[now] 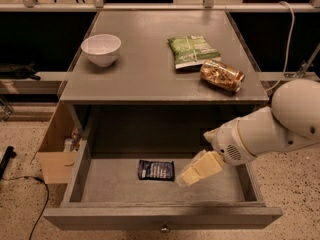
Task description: Pick rxbar blueberry from top drawer and place on counter
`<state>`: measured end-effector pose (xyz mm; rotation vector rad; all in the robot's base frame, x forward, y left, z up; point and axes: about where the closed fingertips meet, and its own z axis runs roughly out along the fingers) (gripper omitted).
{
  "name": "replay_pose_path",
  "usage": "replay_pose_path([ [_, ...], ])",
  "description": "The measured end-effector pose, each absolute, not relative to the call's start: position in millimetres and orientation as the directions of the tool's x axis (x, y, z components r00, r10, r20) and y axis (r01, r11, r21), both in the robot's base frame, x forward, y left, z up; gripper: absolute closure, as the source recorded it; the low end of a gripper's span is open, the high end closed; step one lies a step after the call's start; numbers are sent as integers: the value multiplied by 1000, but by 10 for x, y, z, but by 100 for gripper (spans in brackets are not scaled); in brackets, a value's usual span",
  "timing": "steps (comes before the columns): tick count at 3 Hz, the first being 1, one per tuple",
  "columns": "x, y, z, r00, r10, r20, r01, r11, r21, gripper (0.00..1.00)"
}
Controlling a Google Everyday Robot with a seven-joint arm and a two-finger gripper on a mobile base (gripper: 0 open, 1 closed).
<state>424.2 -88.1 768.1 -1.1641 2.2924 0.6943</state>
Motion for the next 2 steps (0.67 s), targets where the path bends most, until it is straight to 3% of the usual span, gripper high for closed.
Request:
replay_pose_path([
  [2,4481,-813,7302,-551,-558,-620,-812,530,245,0],
])
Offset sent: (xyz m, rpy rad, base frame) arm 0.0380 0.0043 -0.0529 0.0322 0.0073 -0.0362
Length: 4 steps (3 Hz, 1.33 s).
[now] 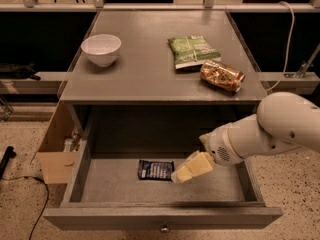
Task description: Pick rxbar blueberry from top drawer and place on counter
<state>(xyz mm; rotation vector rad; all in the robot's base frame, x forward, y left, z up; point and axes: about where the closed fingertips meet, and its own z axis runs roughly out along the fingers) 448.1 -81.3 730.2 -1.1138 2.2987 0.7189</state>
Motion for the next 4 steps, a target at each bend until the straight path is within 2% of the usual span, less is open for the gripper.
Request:
replay_pose_path([
  [2,4737,-779,7004,-627,-421,-655,-706,663,250,0],
  [4,4801,-576,6866,-589,-476,-653,-752,619,227,0],
])
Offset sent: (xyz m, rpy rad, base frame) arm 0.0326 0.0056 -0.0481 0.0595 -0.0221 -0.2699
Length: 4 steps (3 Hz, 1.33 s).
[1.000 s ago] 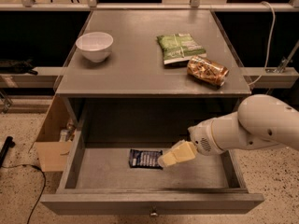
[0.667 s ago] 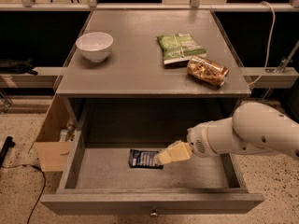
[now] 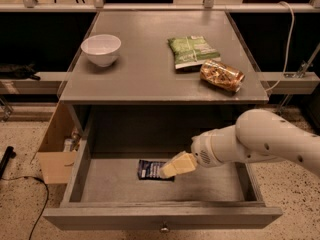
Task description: Pick rxbar blueberry from top drawer and place on counter
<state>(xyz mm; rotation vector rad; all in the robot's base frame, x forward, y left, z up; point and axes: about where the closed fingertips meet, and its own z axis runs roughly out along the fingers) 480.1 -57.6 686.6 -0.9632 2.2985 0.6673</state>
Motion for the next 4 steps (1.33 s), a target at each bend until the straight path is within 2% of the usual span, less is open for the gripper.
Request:
replay_pose_path([
  [2,4856,-419,6633,-566,-524,-637,-767,618,174,0],
  [3,4872,-347,6480,-530,-602,-598,-784,617,74,0],
  [4,4871,-354,6487,-531,-600,-599,-783,618,75,0],
])
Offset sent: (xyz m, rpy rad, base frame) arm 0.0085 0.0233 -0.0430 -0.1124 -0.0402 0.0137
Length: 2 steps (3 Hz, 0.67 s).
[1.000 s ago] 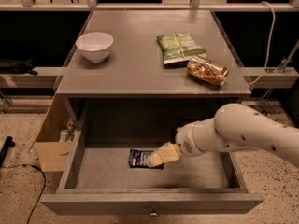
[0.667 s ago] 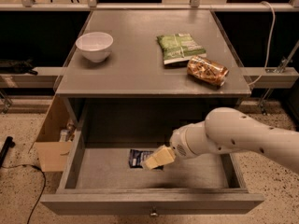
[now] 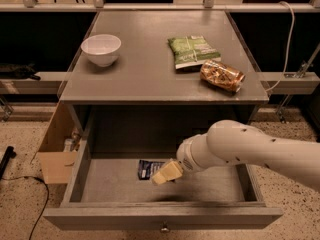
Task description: Pick rxbar blueberry from top drawer and place on counter
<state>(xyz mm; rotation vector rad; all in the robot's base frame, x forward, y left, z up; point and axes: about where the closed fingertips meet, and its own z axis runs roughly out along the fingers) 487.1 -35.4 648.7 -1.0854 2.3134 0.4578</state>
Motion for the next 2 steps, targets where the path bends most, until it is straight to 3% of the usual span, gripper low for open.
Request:
replay_pose_path([
  [2,4980,-197,6338,-512,-636,-577,-794,606,36,0],
])
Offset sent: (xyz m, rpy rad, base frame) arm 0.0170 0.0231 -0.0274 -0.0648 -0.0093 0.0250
